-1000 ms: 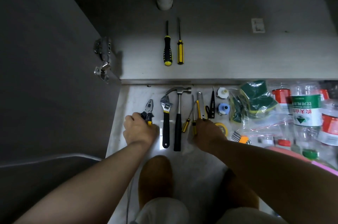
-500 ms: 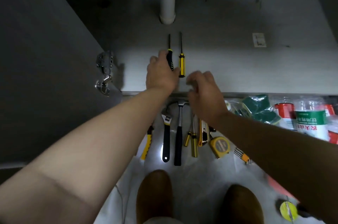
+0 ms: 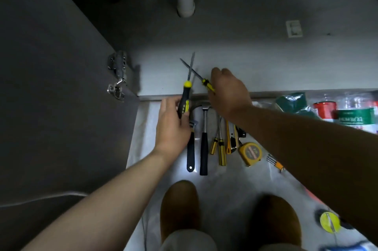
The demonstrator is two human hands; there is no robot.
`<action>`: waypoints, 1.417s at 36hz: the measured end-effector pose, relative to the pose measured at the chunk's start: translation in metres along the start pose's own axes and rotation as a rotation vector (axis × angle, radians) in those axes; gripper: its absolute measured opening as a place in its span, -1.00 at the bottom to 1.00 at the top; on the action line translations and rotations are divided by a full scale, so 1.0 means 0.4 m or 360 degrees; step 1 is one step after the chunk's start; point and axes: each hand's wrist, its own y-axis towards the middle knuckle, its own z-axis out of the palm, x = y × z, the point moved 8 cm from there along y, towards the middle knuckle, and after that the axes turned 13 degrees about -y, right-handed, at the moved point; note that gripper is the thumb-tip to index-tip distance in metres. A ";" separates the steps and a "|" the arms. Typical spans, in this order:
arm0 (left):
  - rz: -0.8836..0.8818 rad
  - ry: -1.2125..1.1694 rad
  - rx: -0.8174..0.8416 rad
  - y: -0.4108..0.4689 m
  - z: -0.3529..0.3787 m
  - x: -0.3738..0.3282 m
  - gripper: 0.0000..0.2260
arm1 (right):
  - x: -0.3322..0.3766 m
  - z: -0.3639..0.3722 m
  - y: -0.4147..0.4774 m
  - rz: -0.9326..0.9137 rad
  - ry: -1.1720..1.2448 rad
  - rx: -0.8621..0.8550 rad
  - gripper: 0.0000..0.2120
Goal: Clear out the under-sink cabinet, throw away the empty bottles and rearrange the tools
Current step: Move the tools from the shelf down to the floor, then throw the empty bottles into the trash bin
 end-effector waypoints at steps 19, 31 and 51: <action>-0.0816 0.0644 -0.0129 -0.145 -0.137 0.293 -0.63 | 0.074 0.293 -0.320 0.0240 0.0579 0.0915 -0.65; -0.0750 0.0542 0.0018 -0.152 -0.113 0.305 -0.57 | 0.080 0.316 -0.312 0.0258 0.0410 0.1108 -0.35; 0.0210 0.0885 0.1499 -0.099 0.357 -0.171 -0.71 | -0.355 -0.141 -0.212 0.0206 0.0128 0.0981 -0.80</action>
